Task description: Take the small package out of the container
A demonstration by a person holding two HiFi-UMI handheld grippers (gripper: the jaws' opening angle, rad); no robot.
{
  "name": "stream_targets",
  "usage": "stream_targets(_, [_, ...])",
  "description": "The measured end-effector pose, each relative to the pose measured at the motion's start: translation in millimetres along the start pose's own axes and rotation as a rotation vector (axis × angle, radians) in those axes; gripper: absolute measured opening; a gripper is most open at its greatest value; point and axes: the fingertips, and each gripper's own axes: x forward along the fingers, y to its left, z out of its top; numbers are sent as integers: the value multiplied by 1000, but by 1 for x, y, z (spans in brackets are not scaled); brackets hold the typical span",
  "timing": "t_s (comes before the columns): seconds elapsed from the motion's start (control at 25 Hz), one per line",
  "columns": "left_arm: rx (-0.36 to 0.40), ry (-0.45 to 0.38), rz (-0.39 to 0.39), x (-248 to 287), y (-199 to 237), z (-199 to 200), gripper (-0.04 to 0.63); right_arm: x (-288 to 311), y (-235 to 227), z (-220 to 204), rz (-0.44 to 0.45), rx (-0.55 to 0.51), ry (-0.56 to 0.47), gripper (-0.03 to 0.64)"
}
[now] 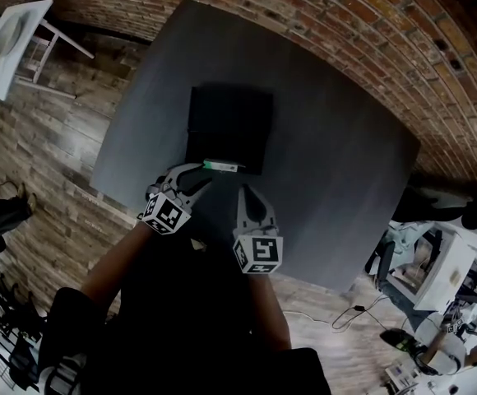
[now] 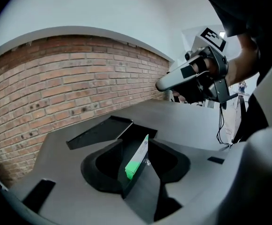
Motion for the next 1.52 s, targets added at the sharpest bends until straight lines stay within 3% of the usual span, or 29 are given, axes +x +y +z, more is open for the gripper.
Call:
stream_targets(0.48, [40, 120, -105, 38, 5, -37, 187, 19, -18, -9, 4, 27, 44, 25])
stream_targets(0.76, [111, 193, -173, 49, 4, -52, 192, 27, -29, -10, -2, 38, 58, 25])
stream_targets(1.08, [97, 248, -227, 57, 2, -64, 192, 34, -32, -9, -3, 49, 64, 25])
stream_targets(1.52, [64, 255, -221, 60, 4, -66, 167, 35, -35, -11, -11, 46, 72, 25])
